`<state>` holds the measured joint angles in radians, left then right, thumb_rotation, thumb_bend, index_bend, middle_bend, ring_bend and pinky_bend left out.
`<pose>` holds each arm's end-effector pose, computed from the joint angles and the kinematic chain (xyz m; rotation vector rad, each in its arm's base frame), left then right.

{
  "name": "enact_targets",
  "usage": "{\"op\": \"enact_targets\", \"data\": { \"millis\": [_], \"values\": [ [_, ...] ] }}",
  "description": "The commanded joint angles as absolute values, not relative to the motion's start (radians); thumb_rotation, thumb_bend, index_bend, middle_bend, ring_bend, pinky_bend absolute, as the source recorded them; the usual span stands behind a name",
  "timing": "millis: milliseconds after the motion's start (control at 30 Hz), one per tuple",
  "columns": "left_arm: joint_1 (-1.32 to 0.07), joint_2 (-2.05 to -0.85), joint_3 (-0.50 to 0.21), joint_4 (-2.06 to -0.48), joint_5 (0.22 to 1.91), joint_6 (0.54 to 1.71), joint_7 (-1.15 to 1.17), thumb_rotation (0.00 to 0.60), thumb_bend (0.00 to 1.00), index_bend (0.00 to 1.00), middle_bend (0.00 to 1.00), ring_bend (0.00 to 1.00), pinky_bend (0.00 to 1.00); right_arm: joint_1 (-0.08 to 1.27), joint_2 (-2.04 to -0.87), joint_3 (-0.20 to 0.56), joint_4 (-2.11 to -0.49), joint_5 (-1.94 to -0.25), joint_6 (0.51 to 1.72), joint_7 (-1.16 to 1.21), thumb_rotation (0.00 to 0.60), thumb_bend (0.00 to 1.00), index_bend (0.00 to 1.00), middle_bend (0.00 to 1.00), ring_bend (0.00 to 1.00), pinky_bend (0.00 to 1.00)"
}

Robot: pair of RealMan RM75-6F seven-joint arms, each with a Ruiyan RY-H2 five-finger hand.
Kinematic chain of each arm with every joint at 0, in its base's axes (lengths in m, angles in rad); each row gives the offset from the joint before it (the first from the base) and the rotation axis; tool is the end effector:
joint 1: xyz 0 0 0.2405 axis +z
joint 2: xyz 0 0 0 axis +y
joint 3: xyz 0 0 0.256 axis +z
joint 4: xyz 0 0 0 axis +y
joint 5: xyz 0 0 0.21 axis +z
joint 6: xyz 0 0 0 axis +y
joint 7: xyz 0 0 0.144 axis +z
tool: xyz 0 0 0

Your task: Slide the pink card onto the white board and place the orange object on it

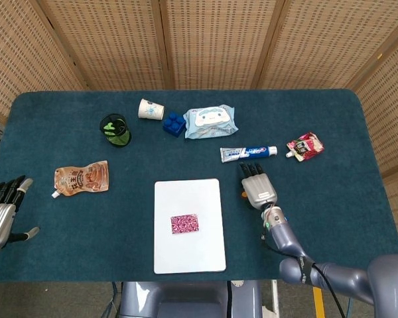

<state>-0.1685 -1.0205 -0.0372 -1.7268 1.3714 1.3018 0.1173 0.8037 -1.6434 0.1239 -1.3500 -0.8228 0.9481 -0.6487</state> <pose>-0.3071 0.1996 0.1602 -1.4744 -0.9736 -0.7160 -0.1774 -0.3545 -0.0445 1.8599 -0.8665 0.5840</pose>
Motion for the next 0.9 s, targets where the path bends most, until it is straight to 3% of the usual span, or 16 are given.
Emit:
{"op": "enact_targets", "data": {
  "millis": [33, 433, 633, 900],
  "values": [
    [-0.169, -1.02, -0.037, -1.727, 1.371, 1.301, 0.117, 0.6, 0.0, 0.0, 0.0, 0.0, 0.0, 0.802, -1.645, 0.123, -1.342, -0.82, 0.943, -0.645, 0.6, 0.31, 0.38, 0.0, 0.0, 0.0],
    [-0.172, -1.022, -0.036, -1.727, 1.367, 1.3, 0.122, 0.6, 0.0, 0.0, 0.0, 0.0, 0.0, 0.805, -1.666, 0.125, -1.317, -0.807, 0.926, -0.646, 0.6, 0.31, 0.38, 0.0, 0.0, 0.0],
    [-0.174, -1.022, -0.036, -1.726, 1.364, 1.296, 0.119, 0.6, 0.0, 0.0, 0.0, 0.0, 0.0, 0.809, -1.676, 0.123, -1.302, -0.792, 0.927, -0.666, 0.6, 0.35, 0.5, 0.0, 0.0, 0.0],
    [-0.174, -1.021, -0.035, -1.726, 1.365, 1.296, 0.118, 0.6, 0.0, 0.0, 0.0, 0.0, 0.0, 0.807, -1.669, 0.134, -1.334, -0.791, 0.932, -0.655, 0.6, 0.36, 0.53, 0.0, 0.0, 0.0]
  ]
}}
